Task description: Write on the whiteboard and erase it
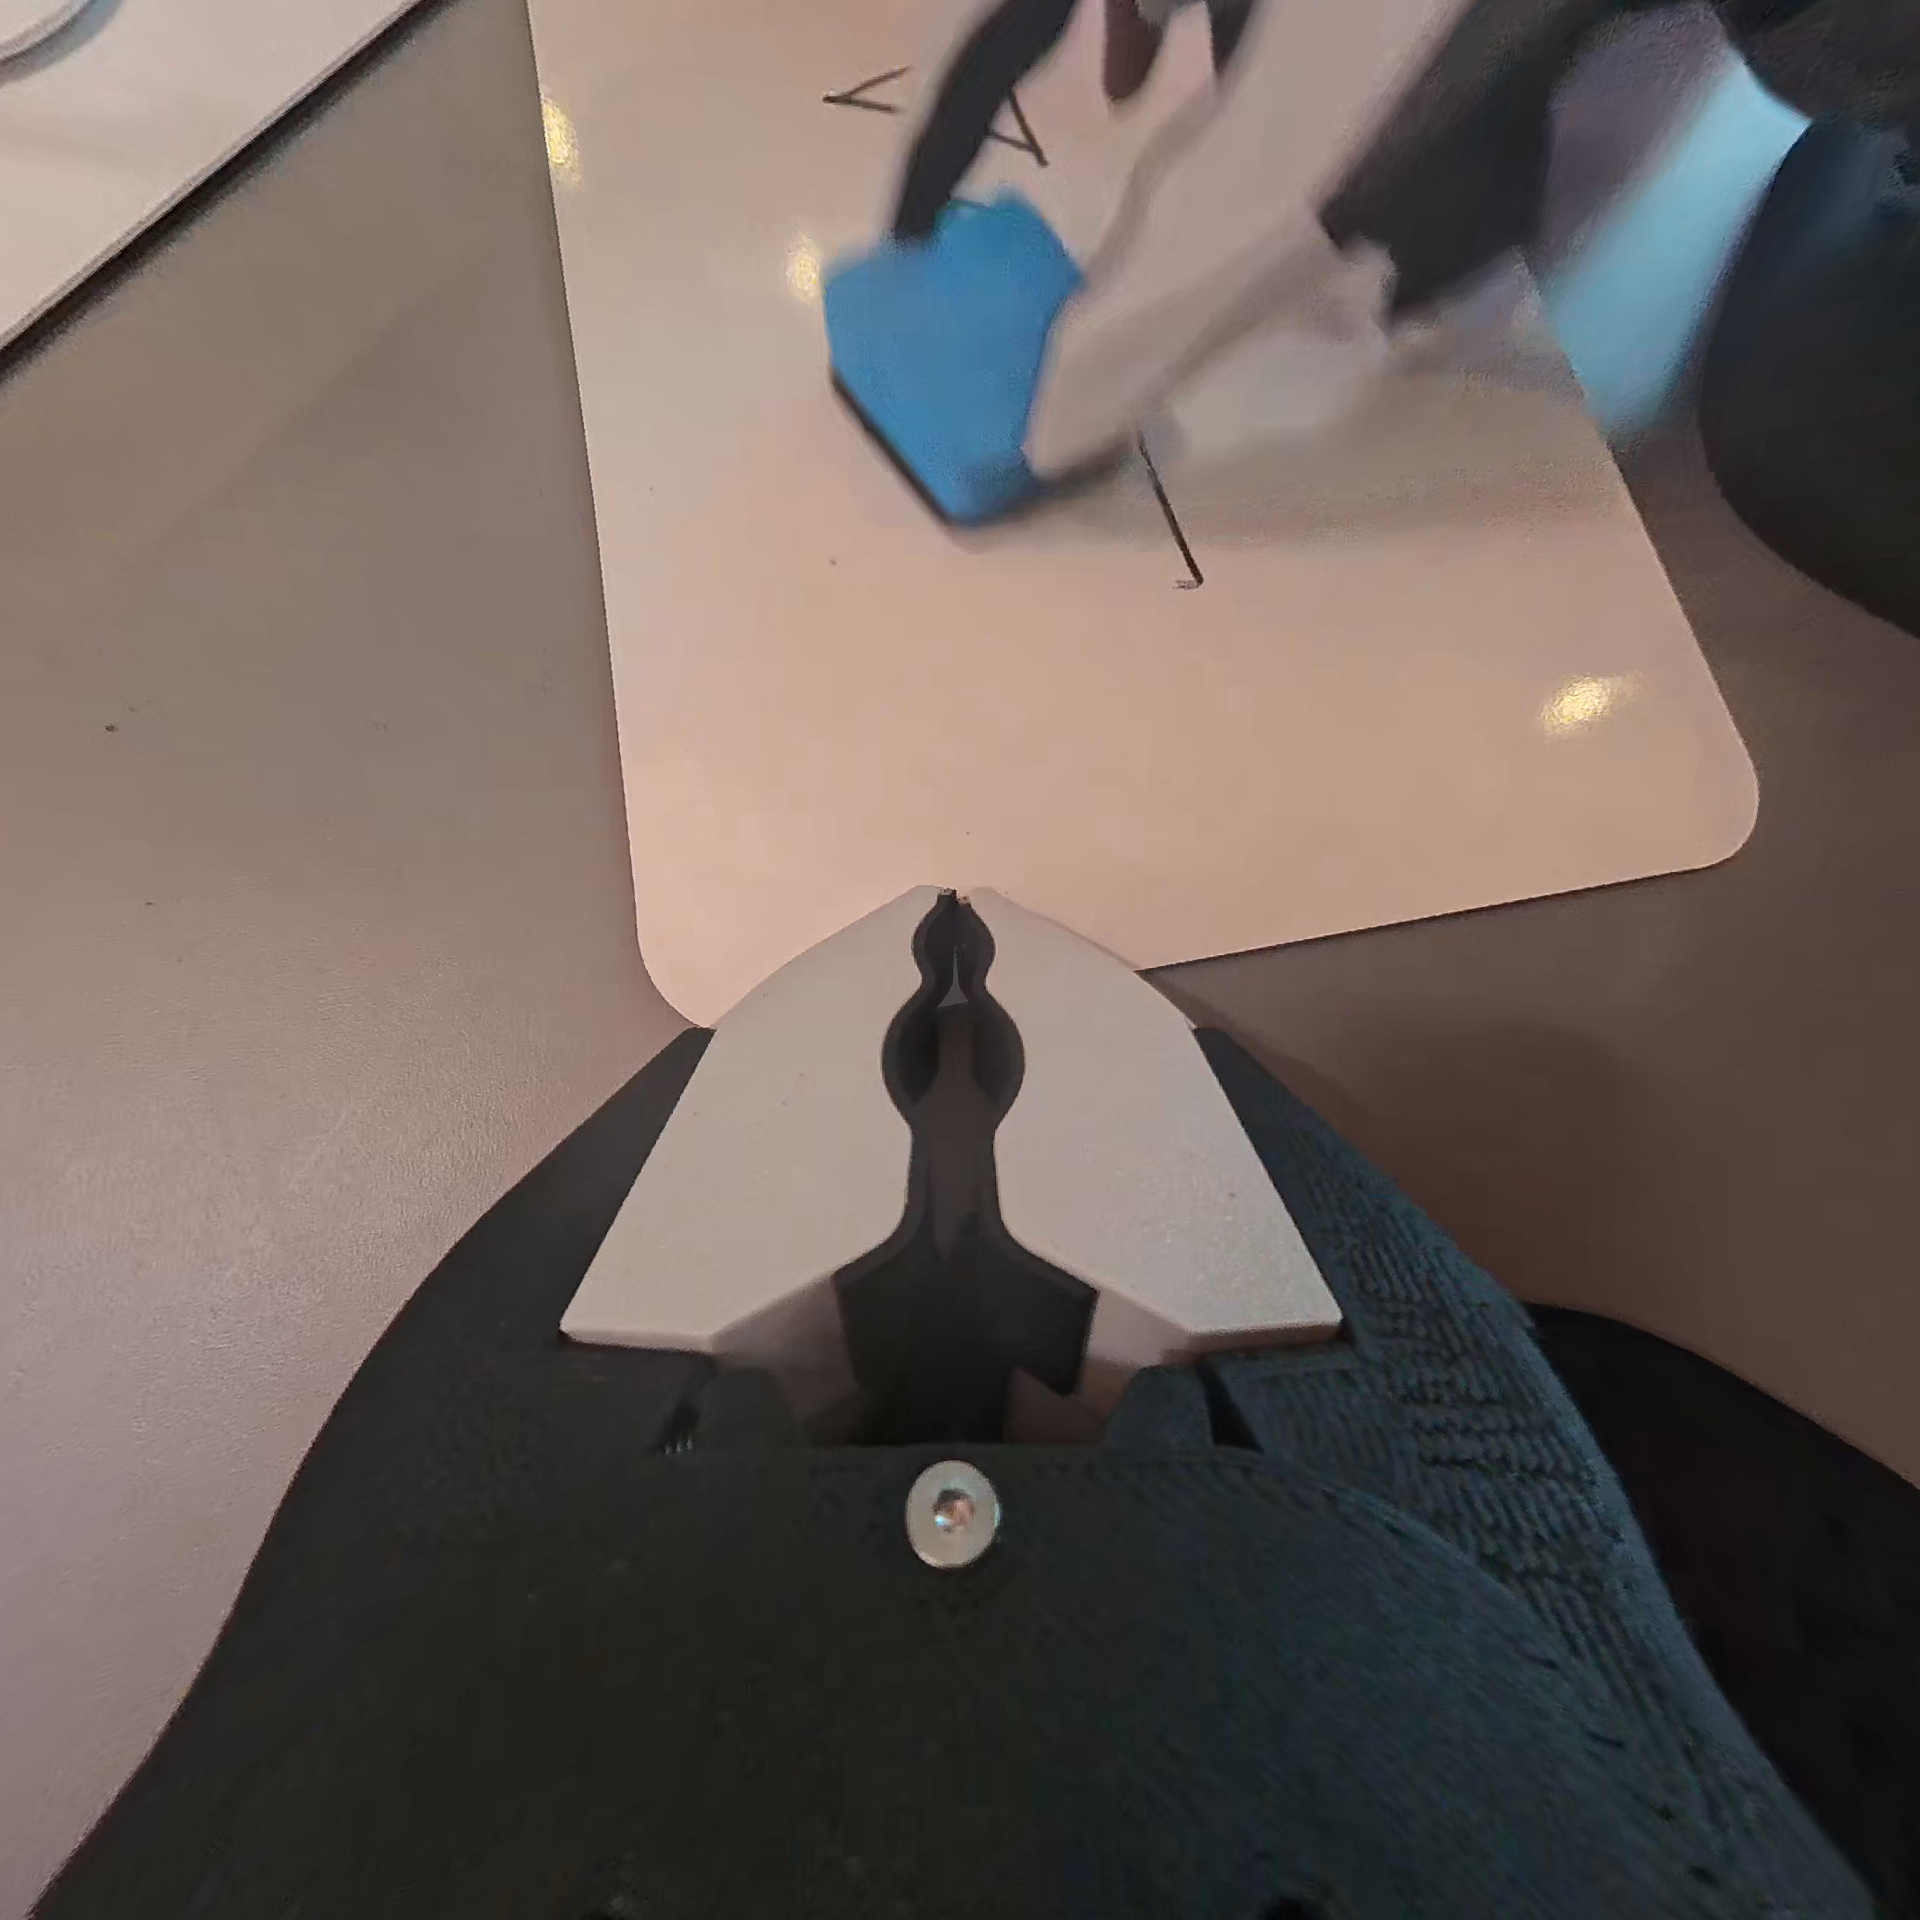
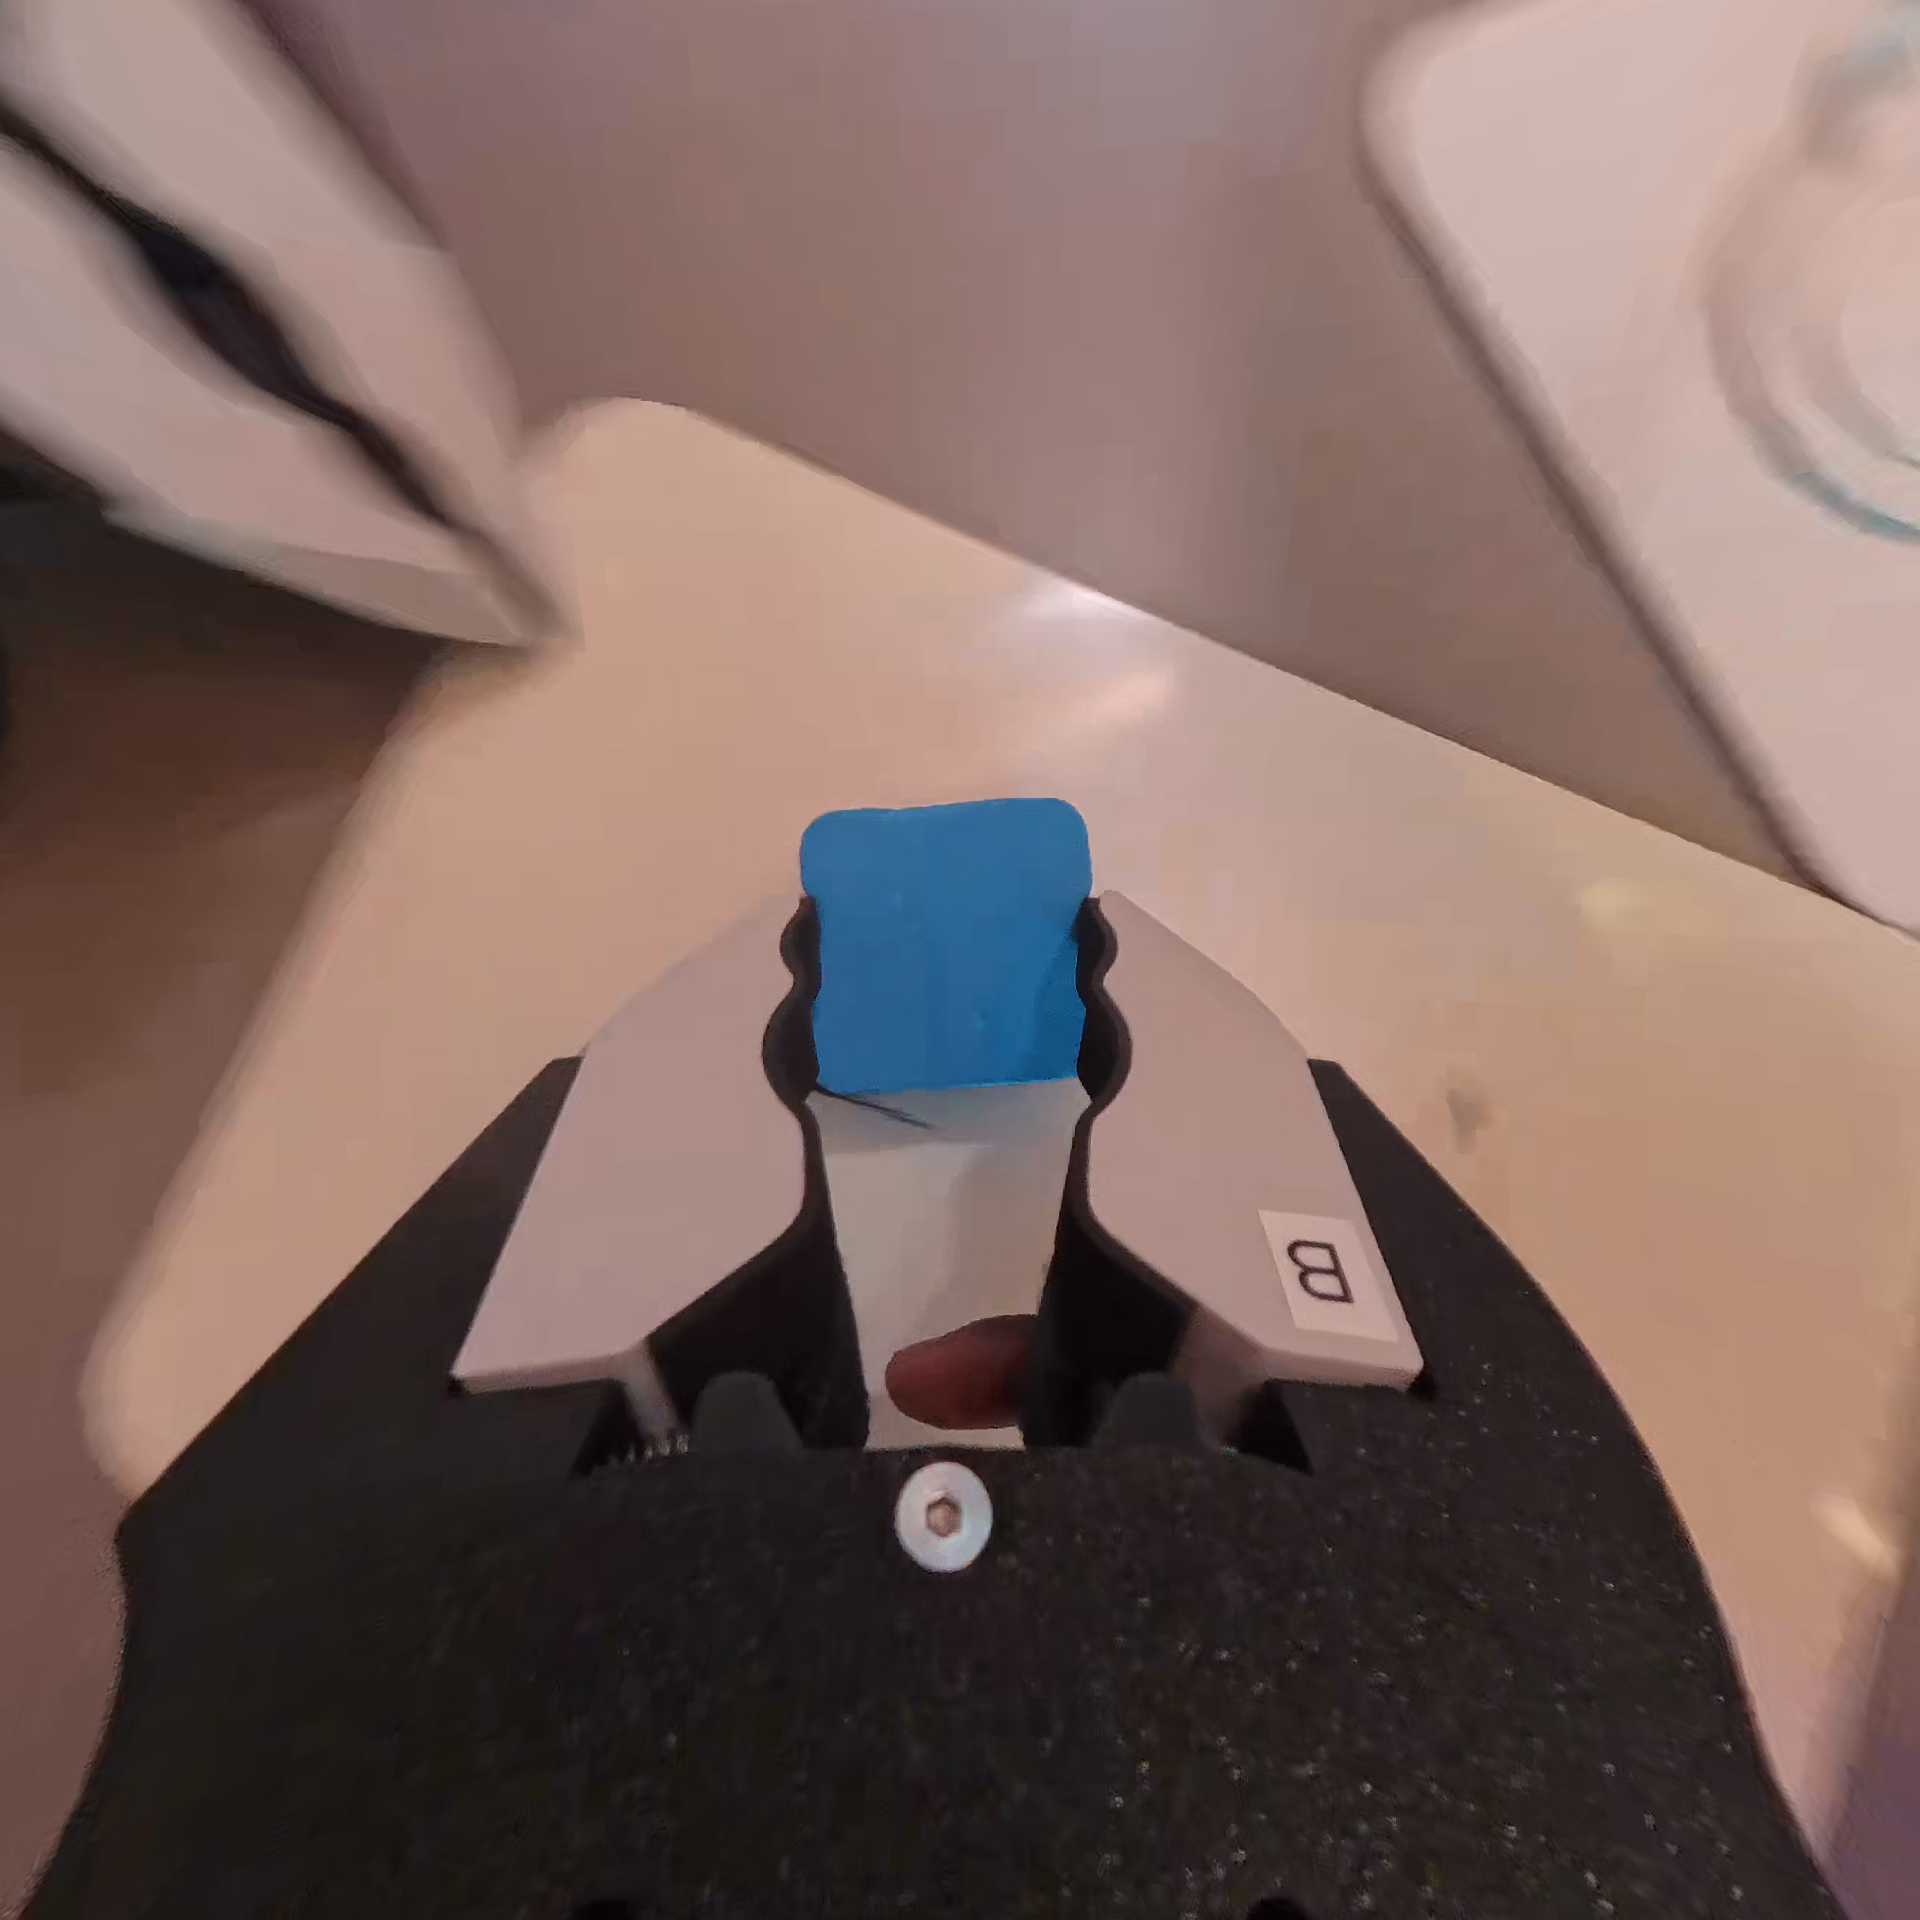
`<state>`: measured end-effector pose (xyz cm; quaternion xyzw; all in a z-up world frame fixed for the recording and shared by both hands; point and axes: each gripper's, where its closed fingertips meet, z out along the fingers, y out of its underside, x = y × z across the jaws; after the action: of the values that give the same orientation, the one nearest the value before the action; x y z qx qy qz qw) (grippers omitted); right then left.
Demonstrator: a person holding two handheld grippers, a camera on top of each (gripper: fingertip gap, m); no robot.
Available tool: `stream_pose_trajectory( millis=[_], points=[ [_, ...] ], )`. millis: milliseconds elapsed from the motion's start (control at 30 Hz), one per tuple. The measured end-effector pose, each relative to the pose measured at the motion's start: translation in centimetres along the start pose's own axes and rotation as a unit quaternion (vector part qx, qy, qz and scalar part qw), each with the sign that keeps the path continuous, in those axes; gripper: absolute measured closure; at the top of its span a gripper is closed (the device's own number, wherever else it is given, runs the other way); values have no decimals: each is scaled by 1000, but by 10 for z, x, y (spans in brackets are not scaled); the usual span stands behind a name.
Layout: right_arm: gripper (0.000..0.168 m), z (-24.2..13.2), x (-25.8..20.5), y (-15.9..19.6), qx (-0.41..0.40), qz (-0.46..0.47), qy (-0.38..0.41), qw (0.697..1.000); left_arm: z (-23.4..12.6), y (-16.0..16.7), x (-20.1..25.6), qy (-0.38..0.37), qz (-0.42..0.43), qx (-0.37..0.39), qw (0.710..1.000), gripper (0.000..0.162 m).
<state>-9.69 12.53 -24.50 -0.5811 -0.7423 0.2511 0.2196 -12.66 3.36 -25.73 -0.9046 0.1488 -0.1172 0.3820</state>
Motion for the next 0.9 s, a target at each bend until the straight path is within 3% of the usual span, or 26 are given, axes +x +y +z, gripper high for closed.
stream_pose_trajectory(
  millis=[67,133,267,333,367,467,533,567,700,767,800,900],
  points=[
    [120,3,-49,-7,5,-60,-60,996,0,0,0,3,-3,0,1000,161],
    [120,-2,-47,-1,-6,-64,-81,995,0,0,0,5,-5,0,1000,161],
    [120,-16,70,23,-11,62,63,996,0,0,0,1,0,0,1000,161],
    [120,-18,85,27,3,99,82,992,0,0,0,0,1,0,1000,161],
    [120,-17,76,24,3,82,90,993,0,0,0,1,0,0,1000,161],
    [120,-6,-22,5,30,3,-35,999,0,0,0,3,-3,1,1000,161],
    [120,-11,-44,10,18,-47,-52,997,0,0,0,3,-3,1,1000,161],
    [120,-15,-35,15,18,-26,-64,997,0,0,0,3,-4,1,1000,161],
    [120,-44,109,61,7,128,107,986,0,0,0,2,-1,1,1000,161],
    [120,-49,130,69,16,176,131,975,0,0,0,2,-1,1,1000,161],
    [120,-47,125,66,8,161,149,976,0,0,0,2,-2,1,1000,161],
    [120,-21,31,27,40,92,44,994,0,0,0,2,-3,1,1000,161]
  ],
)
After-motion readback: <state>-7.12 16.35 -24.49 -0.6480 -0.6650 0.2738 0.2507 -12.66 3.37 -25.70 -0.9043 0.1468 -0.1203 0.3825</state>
